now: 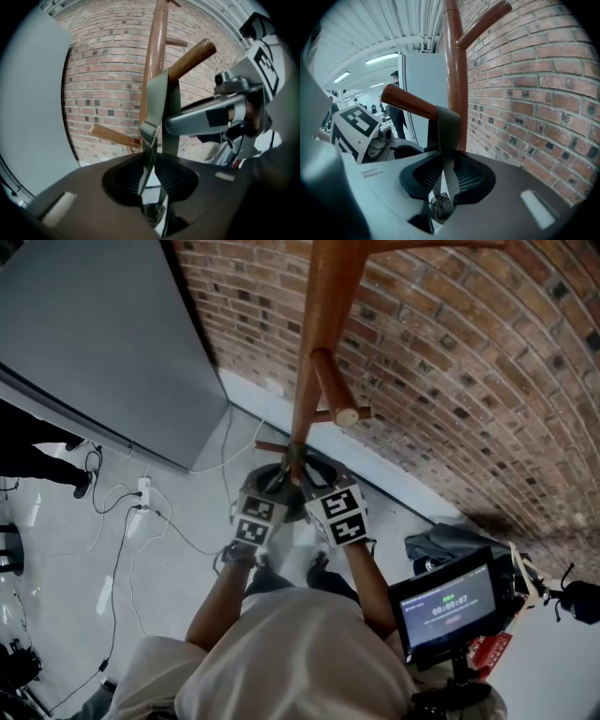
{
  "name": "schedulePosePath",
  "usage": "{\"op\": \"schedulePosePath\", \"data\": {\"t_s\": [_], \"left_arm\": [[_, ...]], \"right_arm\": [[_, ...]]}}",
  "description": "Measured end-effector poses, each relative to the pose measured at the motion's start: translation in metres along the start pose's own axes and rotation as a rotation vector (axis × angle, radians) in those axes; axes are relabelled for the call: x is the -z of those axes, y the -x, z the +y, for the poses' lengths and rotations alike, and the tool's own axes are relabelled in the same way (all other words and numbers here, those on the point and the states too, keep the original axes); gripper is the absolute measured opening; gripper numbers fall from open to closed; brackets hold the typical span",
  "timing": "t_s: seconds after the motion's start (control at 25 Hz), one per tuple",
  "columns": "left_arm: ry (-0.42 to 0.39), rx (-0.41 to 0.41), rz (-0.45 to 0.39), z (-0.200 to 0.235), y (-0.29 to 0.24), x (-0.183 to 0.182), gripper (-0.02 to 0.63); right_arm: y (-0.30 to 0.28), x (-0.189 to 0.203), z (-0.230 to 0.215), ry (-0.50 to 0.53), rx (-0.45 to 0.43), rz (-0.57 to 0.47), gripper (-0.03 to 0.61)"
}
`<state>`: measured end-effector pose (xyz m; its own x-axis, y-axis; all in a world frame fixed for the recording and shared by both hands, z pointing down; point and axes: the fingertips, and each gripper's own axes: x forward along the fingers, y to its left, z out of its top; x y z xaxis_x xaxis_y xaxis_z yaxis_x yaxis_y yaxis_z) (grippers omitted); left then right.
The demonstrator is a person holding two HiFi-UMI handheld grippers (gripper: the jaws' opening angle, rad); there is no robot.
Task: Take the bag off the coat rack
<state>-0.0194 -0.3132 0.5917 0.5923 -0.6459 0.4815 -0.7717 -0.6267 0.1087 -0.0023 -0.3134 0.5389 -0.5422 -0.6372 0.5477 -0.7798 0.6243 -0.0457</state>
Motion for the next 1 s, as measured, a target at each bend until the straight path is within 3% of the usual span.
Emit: {"op": "schedulePosePath", "data": {"t_s": [0.2, 0.52, 0.76, 1.0], "left_arm": [[0.049, 0.030, -0.010, -0.002, 0.000, -0.001, 0.063], [0.138, 0.035, -0.036, -0.001, 0.005, 0.001, 0.035], [0.157, 0.042, -0.018, 0.002, 0.010, 0.005, 0.021], [0.192, 0.053, -0.022, 0.002, 0.020, 0.005, 0.021]], "right_arm": [[-0.001, 0.001, 0.002, 0.017, -0.011, -0.004, 0.014], [0.004, 0.003, 0.006, -0.011, -0.031, -0.013, 0.009], [0.015, 0.003, 0.000, -0.093, -0.070, -0.033, 0.008], [0.023, 0.000, 0.000, -0.110, -0.072, -0.049, 0.008]]}}
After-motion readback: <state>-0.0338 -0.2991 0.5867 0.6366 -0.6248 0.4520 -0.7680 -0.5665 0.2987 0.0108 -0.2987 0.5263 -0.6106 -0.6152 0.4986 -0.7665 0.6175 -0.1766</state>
